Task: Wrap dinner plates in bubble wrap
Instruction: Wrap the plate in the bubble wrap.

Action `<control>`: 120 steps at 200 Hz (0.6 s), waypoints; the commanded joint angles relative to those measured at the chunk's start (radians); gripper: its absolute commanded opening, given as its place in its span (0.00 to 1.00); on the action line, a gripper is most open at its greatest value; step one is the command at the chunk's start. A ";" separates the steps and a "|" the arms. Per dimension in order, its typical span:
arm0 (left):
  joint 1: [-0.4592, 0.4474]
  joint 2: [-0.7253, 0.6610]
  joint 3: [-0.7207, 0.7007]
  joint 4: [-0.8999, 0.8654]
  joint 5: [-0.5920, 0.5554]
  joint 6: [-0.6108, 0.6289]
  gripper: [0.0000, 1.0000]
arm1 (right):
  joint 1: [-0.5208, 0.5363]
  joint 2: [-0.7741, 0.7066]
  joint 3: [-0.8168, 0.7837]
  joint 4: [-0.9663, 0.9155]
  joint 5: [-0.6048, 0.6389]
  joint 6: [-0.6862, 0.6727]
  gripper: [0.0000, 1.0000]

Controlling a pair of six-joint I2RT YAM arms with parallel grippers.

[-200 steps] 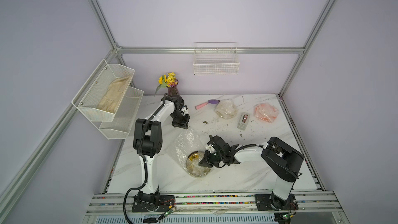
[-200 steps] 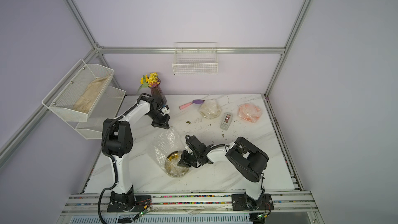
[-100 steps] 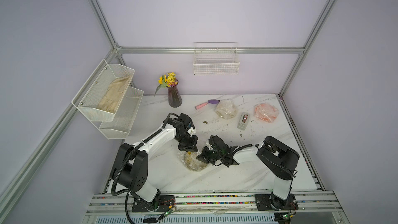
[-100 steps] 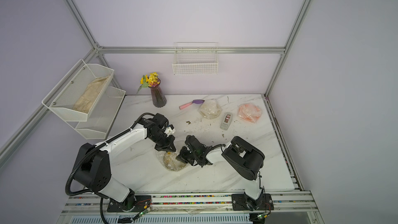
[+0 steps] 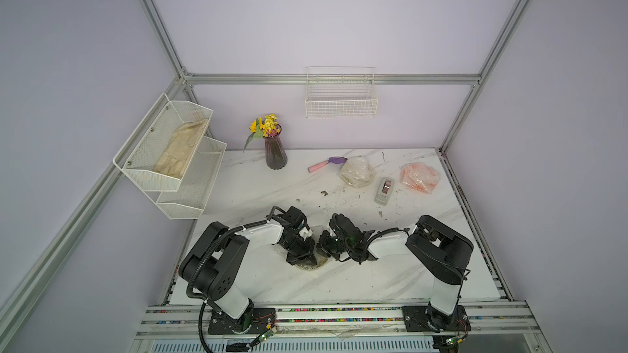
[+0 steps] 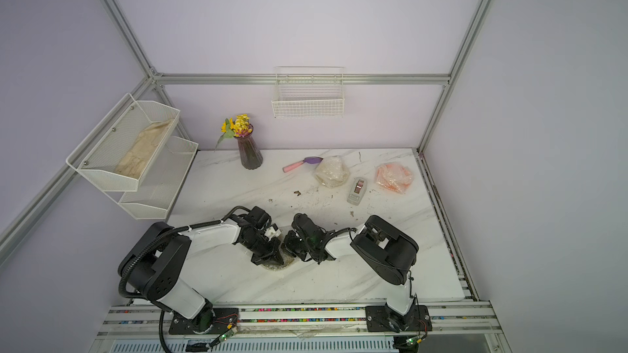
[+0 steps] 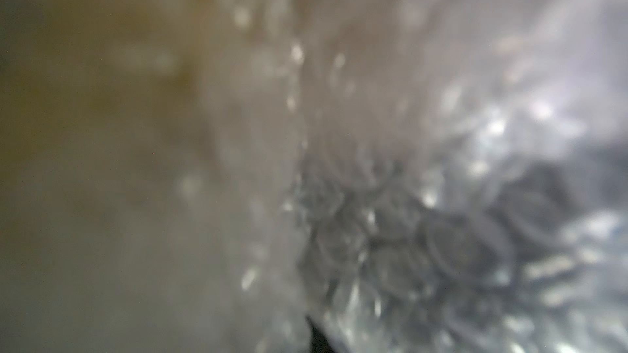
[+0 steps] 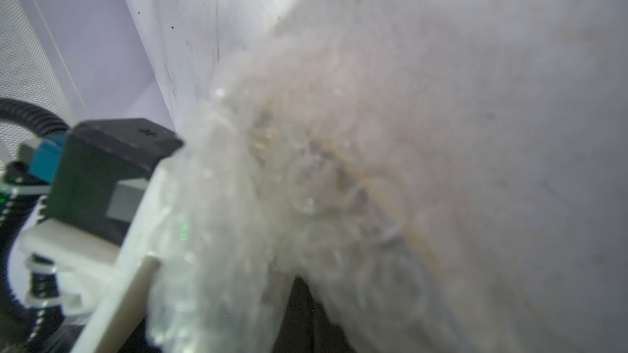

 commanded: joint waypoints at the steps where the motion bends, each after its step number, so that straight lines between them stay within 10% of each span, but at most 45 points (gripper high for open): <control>1: -0.014 0.102 -0.067 -0.051 -0.143 0.018 0.00 | -0.017 -0.006 -0.023 -0.364 0.139 -0.033 0.00; 58: -0.008 0.111 -0.068 -0.056 -0.141 0.029 0.00 | -0.039 -0.314 0.021 -0.776 0.239 -0.142 0.00; 120: -0.008 0.093 -0.062 -0.059 -0.134 0.035 0.00 | -0.017 -0.112 0.081 -0.113 -0.115 0.000 0.00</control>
